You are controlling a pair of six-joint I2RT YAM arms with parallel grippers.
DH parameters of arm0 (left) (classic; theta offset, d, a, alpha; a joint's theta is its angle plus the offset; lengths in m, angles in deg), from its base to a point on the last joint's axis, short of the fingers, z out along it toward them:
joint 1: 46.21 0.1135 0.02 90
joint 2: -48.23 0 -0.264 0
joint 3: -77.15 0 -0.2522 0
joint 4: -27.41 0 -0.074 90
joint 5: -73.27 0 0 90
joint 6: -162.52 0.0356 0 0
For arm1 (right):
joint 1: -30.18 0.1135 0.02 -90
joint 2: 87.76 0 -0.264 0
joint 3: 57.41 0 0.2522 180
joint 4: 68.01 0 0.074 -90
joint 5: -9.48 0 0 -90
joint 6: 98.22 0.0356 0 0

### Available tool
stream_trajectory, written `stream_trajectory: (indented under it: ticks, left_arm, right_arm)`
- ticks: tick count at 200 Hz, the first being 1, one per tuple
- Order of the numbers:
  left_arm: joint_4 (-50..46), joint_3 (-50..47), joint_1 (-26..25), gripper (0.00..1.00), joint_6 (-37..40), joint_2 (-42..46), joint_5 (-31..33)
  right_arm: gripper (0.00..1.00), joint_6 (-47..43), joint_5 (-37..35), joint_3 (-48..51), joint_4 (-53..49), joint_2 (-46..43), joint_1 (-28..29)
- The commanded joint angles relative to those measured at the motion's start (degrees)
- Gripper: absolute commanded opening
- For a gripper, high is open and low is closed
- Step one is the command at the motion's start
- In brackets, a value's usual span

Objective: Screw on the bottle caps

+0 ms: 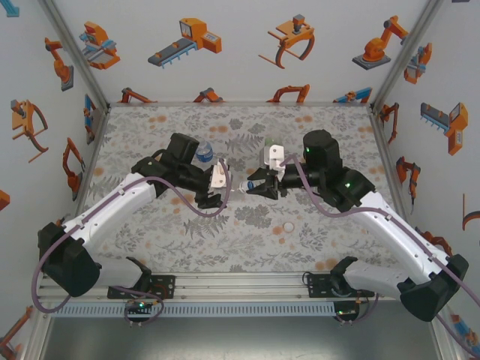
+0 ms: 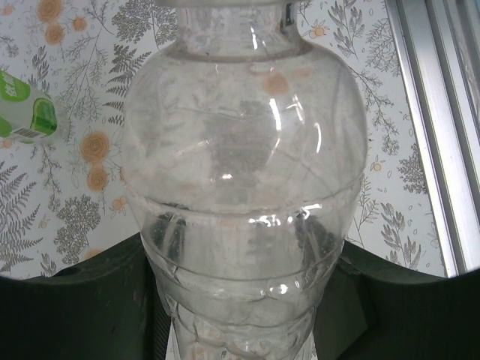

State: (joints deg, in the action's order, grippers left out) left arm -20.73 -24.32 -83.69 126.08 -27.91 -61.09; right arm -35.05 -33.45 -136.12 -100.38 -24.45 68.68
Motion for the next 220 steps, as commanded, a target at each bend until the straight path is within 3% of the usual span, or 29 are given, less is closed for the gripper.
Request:
stream_trajectory:
  ticks: [1, 29, 37, 54, 82, 108, 123, 158, 174, 186, 202, 220]
  left_arm:
    - [-1.02, 0.53, -0.23, 0.0, 1.35, 1.56, -2.28]
    - [-1.03, 0.62, -0.21, 0.0, 1.09, 1.61, -1.8]
    - [-0.99, 0.71, -0.24, 0.0, 0.75, 1.6, -1.31]
    - [-0.65, 0.67, -0.2, 0.0, -0.01, 1.64, 0.18]
    - [1.45, 0.22, -0.21, 0.0, -1.99, 1.6, 2.61]
    - [2.71, -0.25, -0.17, 0.0, -3.21, 1.51, 4.1]
    - [3.08, -0.2, -0.15, 0.0, -3.69, 1.4, 4.14]
    - [3.23, -0.17, -0.2, 0.0, -3.74, 1.33, 3.88]
    - [3.23, -0.12, -0.2, 0.0, -3.73, 1.11, 3.62]
    - [3.17, -0.24, -0.19, 0.0, -3.5, 1.15, 3.54]
    - [3.23, -0.39, -0.17, 0.0, -3.23, 1.23, 3.32]
    - [2.9, -0.61, -0.22, 0.0, -2.61, 1.34, 2.77]
  right_arm:
    - [0.31, -0.24, -0.55, 0.09, 1.14, 0.28, 0.69]
    - [0.2, 9.43, -5.48, 0.51, 3.03, 0.59, 0.78]
    - [0.17, 15.34, -8.16, 1.07, 4.36, 0.6, 0.79]
    - [0.0, 35.26, -16.92, 3.06, 8.97, 0.61, 0.78]
    - [0.0, 64.67, -27.28, 4.63, 7.8, 2.15, 0.73]
    - [0.0, 90.31, -29.66, 4.74, 2.19, 4.21, 0.77]
    - [0.0, 98.42, -29.13, 5.15, 1.27, 4.8, 0.78]
    - [0.0, 99.67, -29.13, 3.58, 2.24, 4.63, 0.79]
    - [0.01, 93.11, -29.18, 2.01, 2.5, 4.45, 0.62]
    - [0.14, 86.68, -29.37, 0.52, 2.5, 4.07, 0.61]
    - [0.38, 76.34, -29.58, -0.66, 3.0, 2.56, 0.6]
    - [0.53, 62.8, -29.14, -0.45, 3.77, 0.41, 0.6]
